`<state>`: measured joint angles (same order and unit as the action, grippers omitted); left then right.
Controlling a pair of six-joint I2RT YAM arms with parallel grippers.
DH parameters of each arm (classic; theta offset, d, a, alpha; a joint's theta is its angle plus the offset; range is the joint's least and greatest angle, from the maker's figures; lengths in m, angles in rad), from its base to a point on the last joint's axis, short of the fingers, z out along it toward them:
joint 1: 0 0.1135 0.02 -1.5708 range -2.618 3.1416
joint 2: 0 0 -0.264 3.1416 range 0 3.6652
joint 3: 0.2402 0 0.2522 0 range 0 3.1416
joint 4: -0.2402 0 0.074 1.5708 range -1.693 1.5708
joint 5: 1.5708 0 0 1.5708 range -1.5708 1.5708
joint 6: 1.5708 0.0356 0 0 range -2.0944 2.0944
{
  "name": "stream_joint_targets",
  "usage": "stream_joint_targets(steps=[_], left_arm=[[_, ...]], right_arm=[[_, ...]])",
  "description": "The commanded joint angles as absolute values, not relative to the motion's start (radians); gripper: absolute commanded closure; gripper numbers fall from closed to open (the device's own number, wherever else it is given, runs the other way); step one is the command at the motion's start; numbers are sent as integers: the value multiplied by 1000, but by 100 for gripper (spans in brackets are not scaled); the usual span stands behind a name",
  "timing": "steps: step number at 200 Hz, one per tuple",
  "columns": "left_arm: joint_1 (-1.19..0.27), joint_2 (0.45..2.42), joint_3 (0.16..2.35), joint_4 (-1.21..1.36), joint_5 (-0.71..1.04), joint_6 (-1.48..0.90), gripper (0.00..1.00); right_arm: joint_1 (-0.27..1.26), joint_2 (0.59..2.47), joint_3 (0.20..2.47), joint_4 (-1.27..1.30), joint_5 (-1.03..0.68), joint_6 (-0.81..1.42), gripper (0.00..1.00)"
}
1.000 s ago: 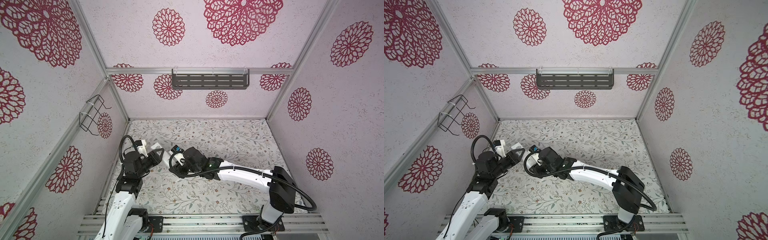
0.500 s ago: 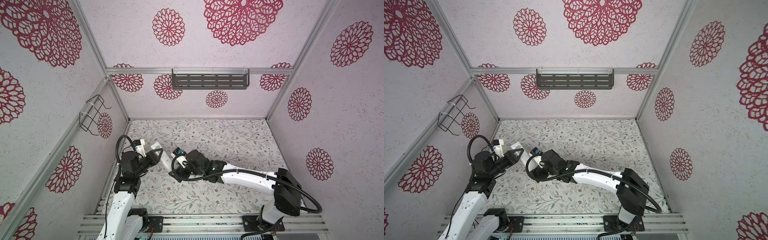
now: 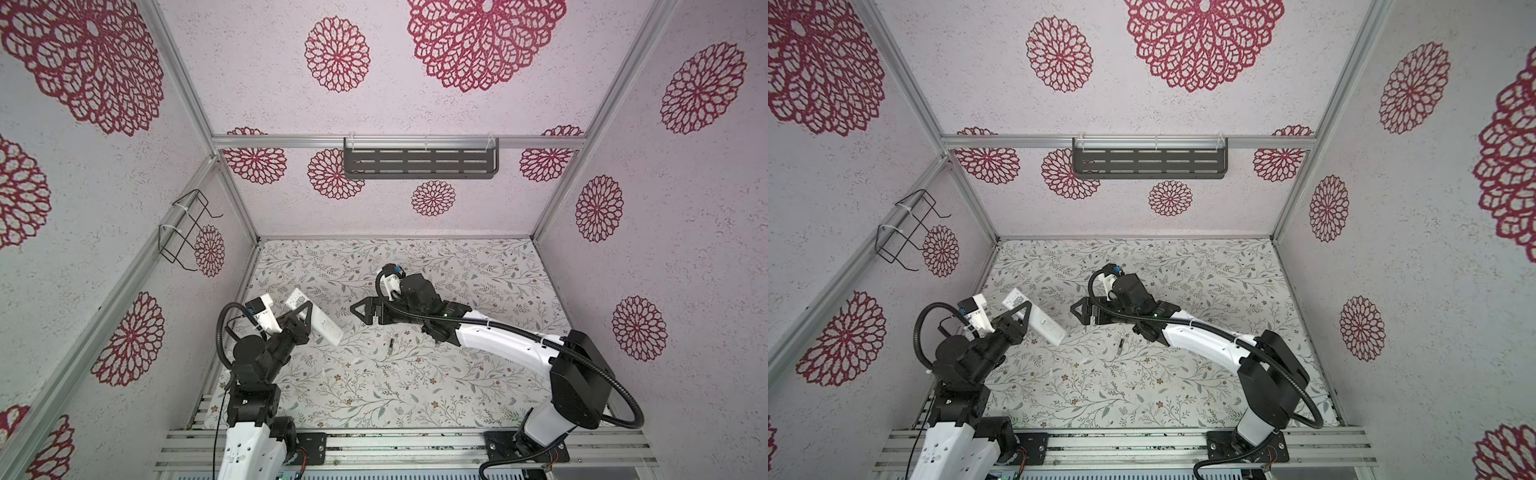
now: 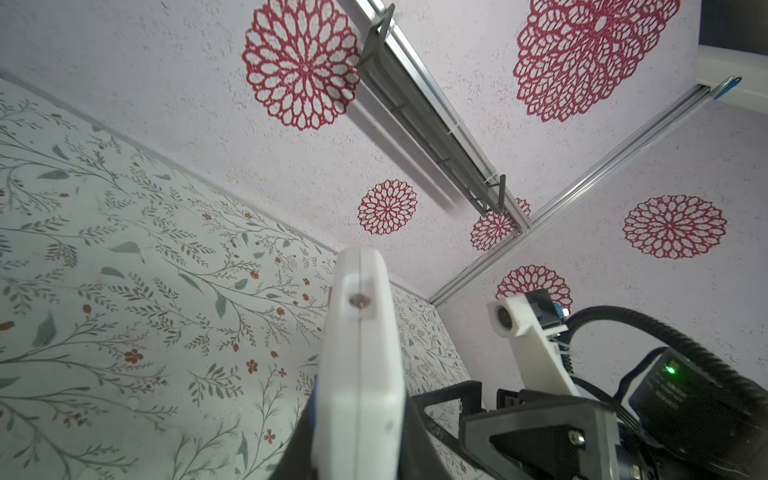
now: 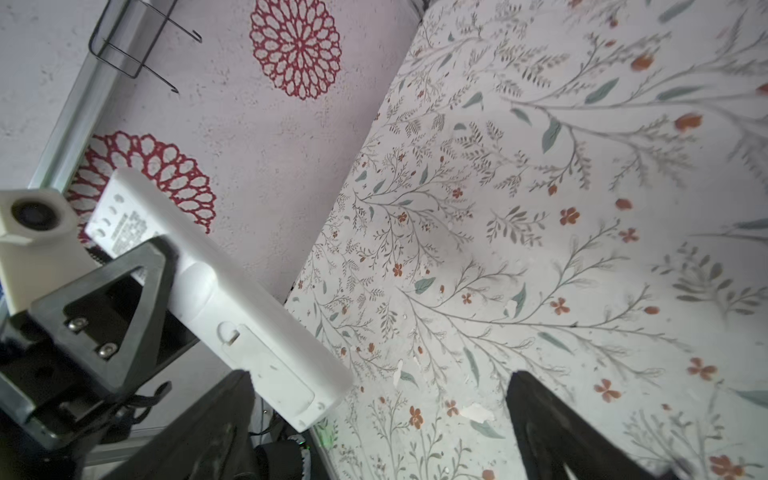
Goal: Load the batteries into the remote control
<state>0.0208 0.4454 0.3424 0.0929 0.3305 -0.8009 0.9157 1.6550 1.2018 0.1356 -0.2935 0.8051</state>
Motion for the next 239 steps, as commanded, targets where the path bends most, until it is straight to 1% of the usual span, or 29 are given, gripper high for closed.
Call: stream_joint_targets(steps=[1, 64, 176, 239], left_arm=[[25, 416, 338, 164, 250, -803, 87], [20, 425, 345, 131, 214, -772, 89], [20, 394, 338, 125, 187, -761, 89], [20, 378, 333, 124, 181, -761, 89]], right_arm=[[937, 1719, 1270, 254, -405, 964, 1], [975, 1851, 1384, 321, -472, 1024, 1], [999, 1942, 1481, 284, -455, 1017, 2], [1009, 1966, 1486, 290, -454, 1024, 2]])
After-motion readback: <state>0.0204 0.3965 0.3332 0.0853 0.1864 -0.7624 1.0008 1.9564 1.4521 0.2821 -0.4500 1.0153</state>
